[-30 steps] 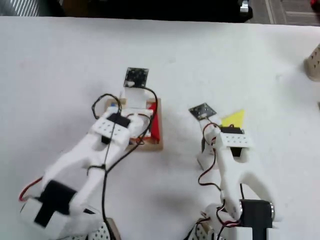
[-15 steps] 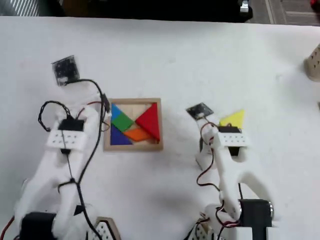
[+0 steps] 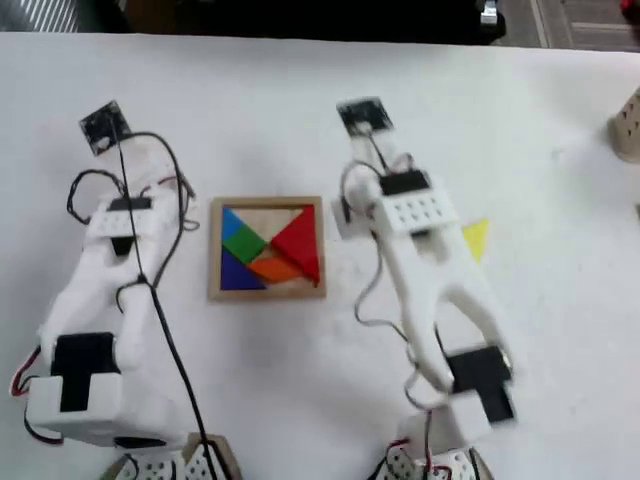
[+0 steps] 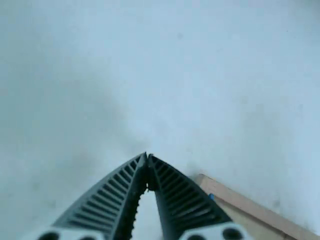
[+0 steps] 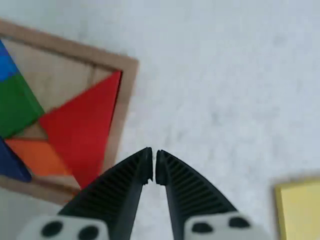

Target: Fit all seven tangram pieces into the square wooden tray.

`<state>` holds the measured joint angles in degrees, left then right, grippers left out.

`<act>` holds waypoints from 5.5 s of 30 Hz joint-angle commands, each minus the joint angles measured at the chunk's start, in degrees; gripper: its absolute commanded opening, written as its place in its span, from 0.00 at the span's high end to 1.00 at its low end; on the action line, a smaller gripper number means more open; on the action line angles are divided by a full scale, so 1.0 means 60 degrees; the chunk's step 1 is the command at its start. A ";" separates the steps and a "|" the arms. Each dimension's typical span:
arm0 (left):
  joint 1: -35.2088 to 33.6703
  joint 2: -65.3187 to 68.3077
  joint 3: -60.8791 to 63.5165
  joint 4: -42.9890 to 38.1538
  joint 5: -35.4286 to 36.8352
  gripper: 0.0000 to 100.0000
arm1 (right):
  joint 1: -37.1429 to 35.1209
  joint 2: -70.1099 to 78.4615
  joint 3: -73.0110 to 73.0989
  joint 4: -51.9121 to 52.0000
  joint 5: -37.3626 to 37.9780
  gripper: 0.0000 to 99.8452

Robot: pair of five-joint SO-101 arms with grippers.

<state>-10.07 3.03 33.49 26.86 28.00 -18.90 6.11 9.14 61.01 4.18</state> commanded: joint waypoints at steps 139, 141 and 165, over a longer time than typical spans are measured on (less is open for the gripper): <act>-0.0711 -0.0945 0.0190 0.1407 -0.0674 0.98 | -0.4007 -0.3407 0.5949 -0.1429 0.0777 0.98; -0.0711 -0.0945 0.0205 0.1407 -0.0674 0.98 | -0.3802 -0.3407 0.5978 -0.1736 0.0777 0.98; -0.0711 -0.0945 0.0234 0.1421 -0.0674 0.98 | -0.3568 -0.3392 0.6608 -0.3597 0.1275 0.98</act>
<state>-13.67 -0.40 37.27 36.44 23.52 -40.79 -14.02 49.14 42.02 11.03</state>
